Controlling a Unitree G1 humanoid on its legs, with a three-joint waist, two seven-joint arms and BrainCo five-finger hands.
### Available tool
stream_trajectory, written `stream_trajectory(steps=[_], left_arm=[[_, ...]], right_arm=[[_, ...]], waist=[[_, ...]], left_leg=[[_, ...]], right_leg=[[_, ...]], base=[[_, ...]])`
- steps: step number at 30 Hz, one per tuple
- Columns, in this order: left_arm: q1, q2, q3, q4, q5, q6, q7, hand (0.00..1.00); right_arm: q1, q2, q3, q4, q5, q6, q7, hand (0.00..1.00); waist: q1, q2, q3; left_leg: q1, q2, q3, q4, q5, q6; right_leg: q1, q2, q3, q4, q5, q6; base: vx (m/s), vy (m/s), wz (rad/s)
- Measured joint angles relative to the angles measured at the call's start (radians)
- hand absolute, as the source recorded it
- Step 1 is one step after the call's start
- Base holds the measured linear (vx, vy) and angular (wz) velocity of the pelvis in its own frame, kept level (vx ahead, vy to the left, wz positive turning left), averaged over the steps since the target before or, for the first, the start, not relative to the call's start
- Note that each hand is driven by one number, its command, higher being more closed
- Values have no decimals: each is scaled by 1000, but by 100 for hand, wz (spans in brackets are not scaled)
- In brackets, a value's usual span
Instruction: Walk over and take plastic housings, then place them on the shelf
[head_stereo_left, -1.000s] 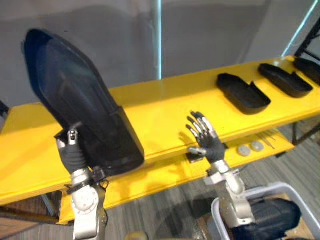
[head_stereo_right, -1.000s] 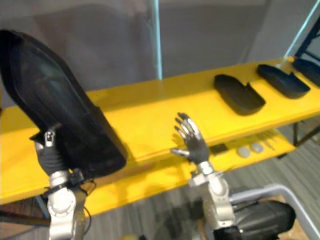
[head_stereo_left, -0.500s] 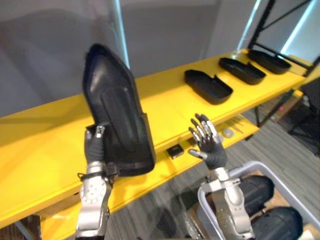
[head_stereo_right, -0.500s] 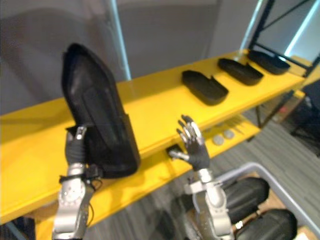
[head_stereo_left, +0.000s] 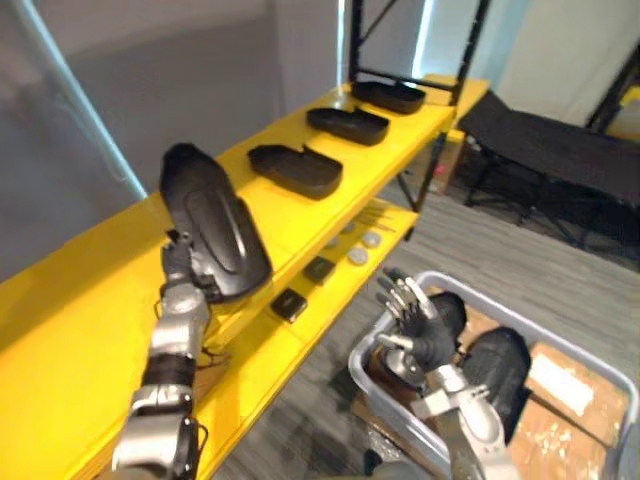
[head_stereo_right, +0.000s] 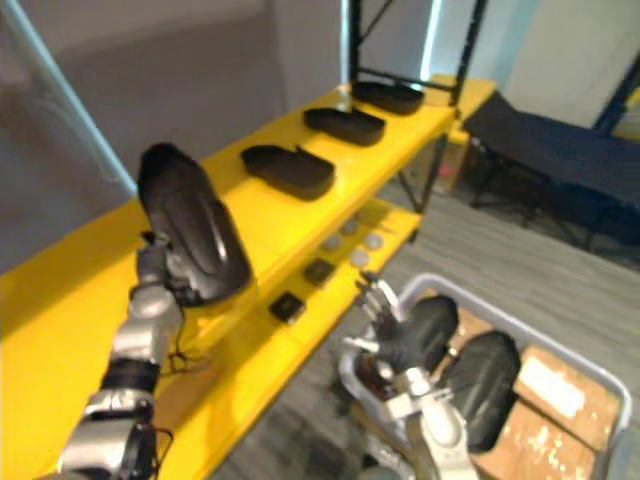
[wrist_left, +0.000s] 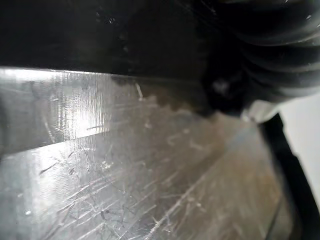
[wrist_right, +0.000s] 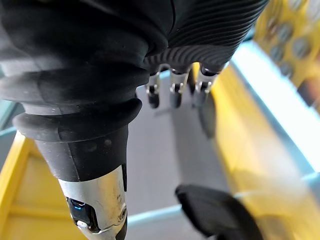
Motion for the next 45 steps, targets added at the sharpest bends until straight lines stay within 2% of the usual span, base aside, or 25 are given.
stream_trajectory(steps=[3,7,9,14,15,20,25,31,36,40,41,45], left_arm=[[-82,17,52,64,-54,16,65,100],[-138,17,101,122,-62,49,141,100],[-148,17,129,128,-62,81,189,100],[-149,20,156,200,-61,135,254,100],[-149,21,156,218,-61,155,265,100],[-163,70,150,238,-54,195,283,100],[-181,119,115,288,-43,220,277,100],[-226,168,26,322,-6,230,209,100],[-243,216,-50,324,20,240,149,100],[-245,228,-55,342,33,251,138,100],[-245,239,-66,354,33,263,138,0],[-245,246,-78,354,22,269,138,0]], right_arm=[[49,-6,6,0,2,2,26,0],[54,-18,36,0,8,2,27,0],[68,-19,59,-5,10,1,17,0],[73,-49,91,-7,10,1,-23,0],[69,-57,98,-7,10,1,-26,0],[56,-86,122,-7,9,-6,-46,0],[45,-111,128,-6,9,-14,-44,0],[34,-137,165,-5,9,-24,-40,0],[21,-153,166,-4,20,-25,-41,0],[18,-158,166,-3,33,-25,-42,0],[18,-158,166,-3,36,-25,-42,0],[18,-163,167,2,37,-25,-41,0]], waist=[[-25,18,17],[-55,41,48],[-57,51,59],[-56,54,68],[-54,52,76],[-56,49,114],[-51,44,120],[-52,38,136],[-52,45,149],[-48,45,149],[-49,45,149],[-48,45,149]], left_leg=[[0,4,23,0,0,0],[-2,5,33,0,-1,-1],[-16,7,47,1,-1,-1],[-18,8,53,4,0,-2],[-19,8,52,5,0,-2],[-36,8,36,23,0,-1],[-57,11,20,36,0,-1],[-91,11,-23,56,0,0],[-107,8,-51,62,3,4],[-108,8,-56,64,3,4],[-107,8,-56,65,3,4],[-106,8,-57,67,3,4]], right_leg=[[-13,6,21,5,1,-1],[-17,8,25,6,1,-1],[-38,12,33,11,1,-1],[-54,14,45,27,-3,-7],[-57,13,45,33,-6,-9],[-73,5,28,63,-21,-10],[-89,4,18,76,-23,-12],[-100,-4,-12,84,-24,-12],[-99,-12,-34,85,-24,-12],[-98,-12,-36,85,-24,-13],[-97,-12,-36,85,-24,-13],[-94,-13,-35,85,-24,-12]], base=[[-46,-29,-20],[-46,-21,-9],[-47,-28,-14],[-2,-8,-3],[0,0,0],[-53,-6,8],[-34,-18,8],[-18,-14,16],[-7,-1,13],[-3,2,5],[0,0,0],[0,0,0]])
